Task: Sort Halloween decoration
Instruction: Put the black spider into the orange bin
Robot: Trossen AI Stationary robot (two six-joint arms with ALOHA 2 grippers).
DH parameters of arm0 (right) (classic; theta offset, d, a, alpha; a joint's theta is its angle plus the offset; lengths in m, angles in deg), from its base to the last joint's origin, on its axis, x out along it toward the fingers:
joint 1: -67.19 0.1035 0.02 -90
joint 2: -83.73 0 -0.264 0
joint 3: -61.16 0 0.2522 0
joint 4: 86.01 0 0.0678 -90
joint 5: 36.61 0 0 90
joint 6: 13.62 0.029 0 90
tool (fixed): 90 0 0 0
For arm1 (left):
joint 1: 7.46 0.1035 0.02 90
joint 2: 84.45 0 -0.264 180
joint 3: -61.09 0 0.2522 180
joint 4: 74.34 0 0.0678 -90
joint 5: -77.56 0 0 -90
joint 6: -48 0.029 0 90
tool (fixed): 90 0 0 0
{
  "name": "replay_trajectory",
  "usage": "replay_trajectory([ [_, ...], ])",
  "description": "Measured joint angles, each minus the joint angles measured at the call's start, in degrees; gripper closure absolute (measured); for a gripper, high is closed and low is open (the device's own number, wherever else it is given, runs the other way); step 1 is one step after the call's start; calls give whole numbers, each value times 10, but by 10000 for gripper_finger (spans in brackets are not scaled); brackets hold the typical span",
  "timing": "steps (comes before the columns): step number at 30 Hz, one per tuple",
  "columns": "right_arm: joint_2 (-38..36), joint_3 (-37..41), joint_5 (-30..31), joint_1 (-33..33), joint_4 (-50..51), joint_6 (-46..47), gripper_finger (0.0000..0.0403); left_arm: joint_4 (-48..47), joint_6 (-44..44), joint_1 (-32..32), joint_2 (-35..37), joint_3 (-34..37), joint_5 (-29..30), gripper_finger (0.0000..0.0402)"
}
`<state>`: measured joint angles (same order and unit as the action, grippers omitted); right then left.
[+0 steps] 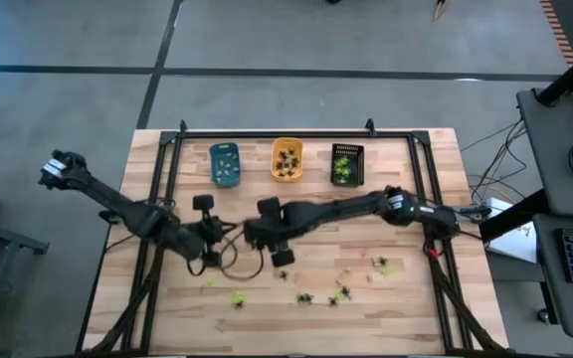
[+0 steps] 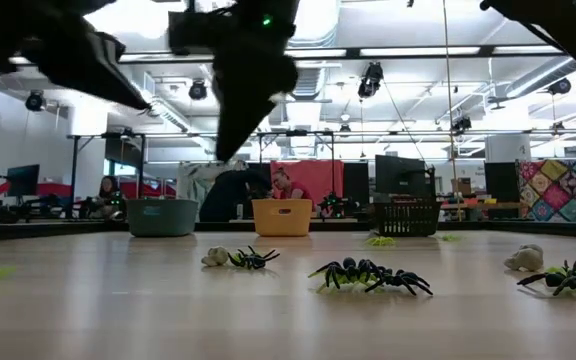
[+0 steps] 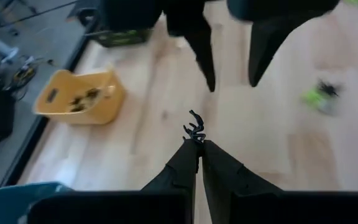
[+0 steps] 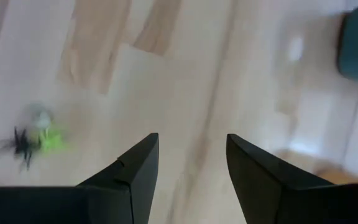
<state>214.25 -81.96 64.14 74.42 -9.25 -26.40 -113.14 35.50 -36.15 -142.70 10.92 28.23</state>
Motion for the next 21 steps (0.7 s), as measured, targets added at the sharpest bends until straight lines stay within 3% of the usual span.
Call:
replay_trajectory([
  [4,-52,30,-68,-33,2,-14,225,6,2,41,19,-9,0,402],
  [10,-140,114,-82,-46,-49,-19,225,14,2,53,25,-31,-1,401],
  [21,-369,422,-78,-46,-280,1,225,135,63,91,-11,-41,2,401],
])
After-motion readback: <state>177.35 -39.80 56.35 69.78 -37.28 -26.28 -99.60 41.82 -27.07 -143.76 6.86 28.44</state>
